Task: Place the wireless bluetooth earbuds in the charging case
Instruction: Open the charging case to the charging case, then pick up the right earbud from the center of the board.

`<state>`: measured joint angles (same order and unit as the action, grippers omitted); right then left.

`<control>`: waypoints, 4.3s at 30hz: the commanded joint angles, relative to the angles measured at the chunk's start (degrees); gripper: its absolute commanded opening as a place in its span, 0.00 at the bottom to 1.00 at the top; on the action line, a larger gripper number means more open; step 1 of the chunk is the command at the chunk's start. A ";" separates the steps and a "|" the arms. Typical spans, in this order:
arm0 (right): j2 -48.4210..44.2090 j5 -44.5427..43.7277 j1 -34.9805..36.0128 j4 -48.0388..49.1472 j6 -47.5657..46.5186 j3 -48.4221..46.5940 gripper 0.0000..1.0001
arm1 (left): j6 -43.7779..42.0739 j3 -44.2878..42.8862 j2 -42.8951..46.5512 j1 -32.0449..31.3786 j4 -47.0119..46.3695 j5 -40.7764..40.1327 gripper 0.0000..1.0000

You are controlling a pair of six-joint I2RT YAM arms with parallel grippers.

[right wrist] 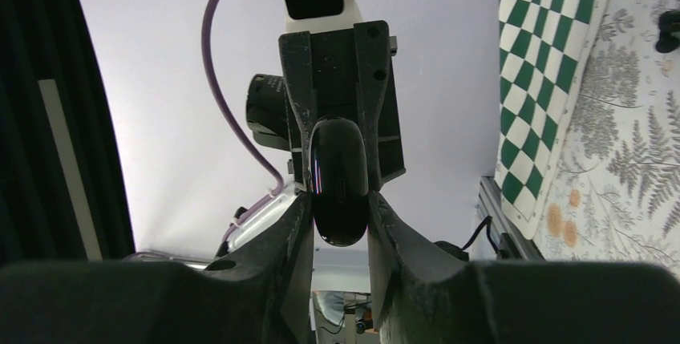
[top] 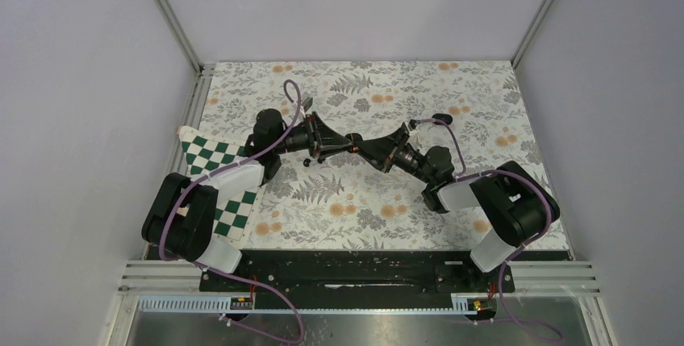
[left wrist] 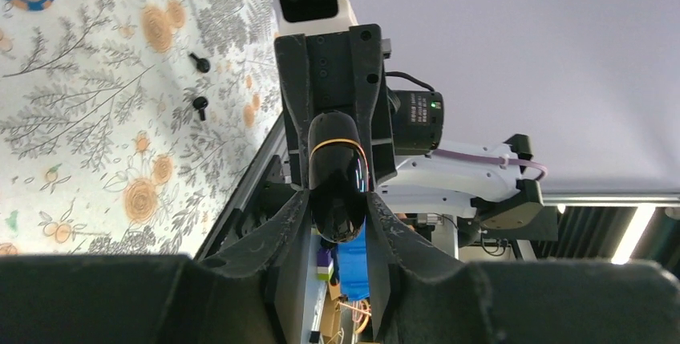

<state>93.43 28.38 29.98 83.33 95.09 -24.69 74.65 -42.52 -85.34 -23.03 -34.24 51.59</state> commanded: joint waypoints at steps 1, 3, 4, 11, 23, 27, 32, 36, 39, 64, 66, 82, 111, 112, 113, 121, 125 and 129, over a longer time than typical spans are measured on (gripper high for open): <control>1.24 2.64 0.17 2.45 3.33 -3.19 0.00 | 6.19 1.32 1.83 0.84 -19.58 3.80 0.00; 1.90 3.24 0.19 2.45 3.74 -3.81 0.00 | 8.52 1.83 2.08 1.57 -23.52 4.28 0.00; 2.33 3.60 0.24 2.39 3.83 -4.20 0.00 | 9.49 1.80 1.92 1.72 -24.76 4.63 0.00; 3.64 5.51 0.26 2.45 6.73 -7.66 0.00 | 17.48 1.98 -0.20 1.77 -36.80 5.53 0.00; 6.42 6.44 0.14 1.14 9.80 -9.43 0.43 | 24.22 3.23 -0.94 2.42 -46.80 4.87 0.00; 6.42 7.15 -0.08 -1.12 8.11 -9.26 0.58 | 24.22 4.37 -0.72 3.16 -46.80 4.74 0.00; 6.17 7.95 -0.32 -3.14 6.49 -9.76 0.68 | 24.07 5.11 -0.46 3.67 -46.42 4.74 0.00; 3.74 8.50 -0.68 -7.25 3.53 -9.73 0.78 | 23.63 5.59 -0.40 4.31 -45.30 4.99 0.00; -0.19 8.88 -1.48 -14.18 -1.15 -8.96 0.94 | 20.72 6.28 0.46 5.11 -40.16 5.63 0.00; -35.23 -42.99 -8.35 -122.26 -57.82 -18.90 0.56 | -33.43 -4.08 15.78 8.41 43.85 1.63 0.00; -36.95 -41.24 -11.51 -122.75 -57.22 -16.59 0.49 | -31.31 -3.75 15.69 7.11 41.04 2.15 0.00; -31.59 -32.01 -15.11 -116.06 -58.89 -11.07 0.49 | -25.40 -5.29 11.49 4.52 29.94 7.18 0.00; -32.33 -29.75 -15.12 -112.67 -60.95 -11.06 0.40 | -29.01 -6.85 5.54 -3.16 26.72 16.69 0.00; -32.14 -30.13 -15.23 -112.76 -61.31 -10.93 0.40 | -28.96 -6.93 5.47 -3.14 26.67 15.97 0.00; -31.77 -30.29 -15.40 -112.79 -61.63 -10.82 0.40 | -28.73 -7.08 5.31 -3.12 26.95 15.09 0.00; -27.92 -31.76 -15.93 -115.12 -60.73 -11.57 0.44 | -27.41 -7.70 4.14 -3.36 28.86 11.01 0.00; -25.54 -32.61 -16.09 -116.23 -59.86 -13.28 0.42 | -26.96 -7.29 4.14 -3.43 29.66 9.97 0.00; -22.72 -31.07 -16.09 -113.78 -59.73 -13.41 0.42 | -27.14 -7.28 3.93 -3.56 29.65 9.99 0.00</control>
<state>68.53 -2.44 14.24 -30.98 34.79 -35.97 47.44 -48.29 -81.52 -26.22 -2.96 62.39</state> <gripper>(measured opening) 0.425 0.278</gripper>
